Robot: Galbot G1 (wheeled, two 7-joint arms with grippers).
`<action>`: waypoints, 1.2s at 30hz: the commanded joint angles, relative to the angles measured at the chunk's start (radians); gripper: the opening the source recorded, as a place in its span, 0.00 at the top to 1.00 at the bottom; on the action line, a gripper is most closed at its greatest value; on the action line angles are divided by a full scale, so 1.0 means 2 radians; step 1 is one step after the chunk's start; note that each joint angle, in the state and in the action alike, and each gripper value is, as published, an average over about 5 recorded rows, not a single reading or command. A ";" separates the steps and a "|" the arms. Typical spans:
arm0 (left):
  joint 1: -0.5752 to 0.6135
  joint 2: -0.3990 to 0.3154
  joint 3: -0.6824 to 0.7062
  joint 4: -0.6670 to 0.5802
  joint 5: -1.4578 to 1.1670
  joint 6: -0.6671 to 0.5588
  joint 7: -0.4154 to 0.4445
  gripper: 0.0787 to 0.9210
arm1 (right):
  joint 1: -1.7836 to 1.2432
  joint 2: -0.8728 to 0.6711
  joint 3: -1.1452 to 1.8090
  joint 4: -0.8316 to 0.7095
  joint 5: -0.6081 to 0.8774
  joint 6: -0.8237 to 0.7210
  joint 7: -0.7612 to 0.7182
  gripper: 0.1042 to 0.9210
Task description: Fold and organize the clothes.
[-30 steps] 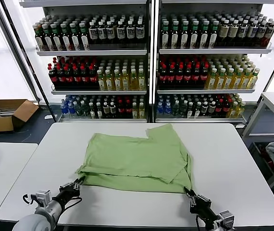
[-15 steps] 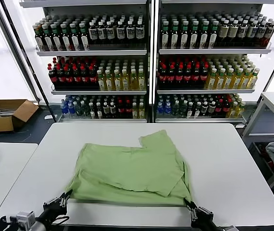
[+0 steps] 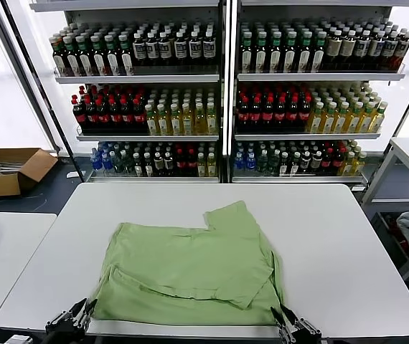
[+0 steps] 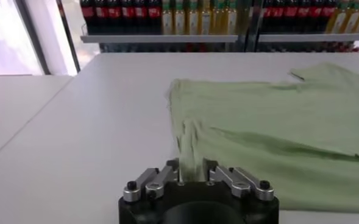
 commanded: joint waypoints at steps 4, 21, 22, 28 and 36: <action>-0.076 0.032 -0.021 0.021 -0.007 0.007 0.000 0.47 | 0.164 -0.042 0.009 -0.019 0.055 -0.037 0.022 0.39; -0.265 0.136 0.137 0.164 -0.044 0.011 -0.003 0.12 | 0.535 -0.037 -0.131 -0.301 0.105 -0.157 -0.054 0.12; -0.279 0.140 0.148 0.175 -0.047 0.009 -0.005 0.12 | 0.551 -0.036 -0.140 -0.315 0.107 -0.159 -0.056 0.12; -0.367 0.166 0.205 0.254 -0.063 0.005 -0.010 0.12 | 0.618 -0.024 -0.183 -0.408 0.108 -0.165 -0.065 0.12; -0.446 0.170 0.263 0.339 -0.072 0.007 -0.017 0.12 | 0.663 0.000 -0.214 -0.481 0.092 -0.168 -0.072 0.12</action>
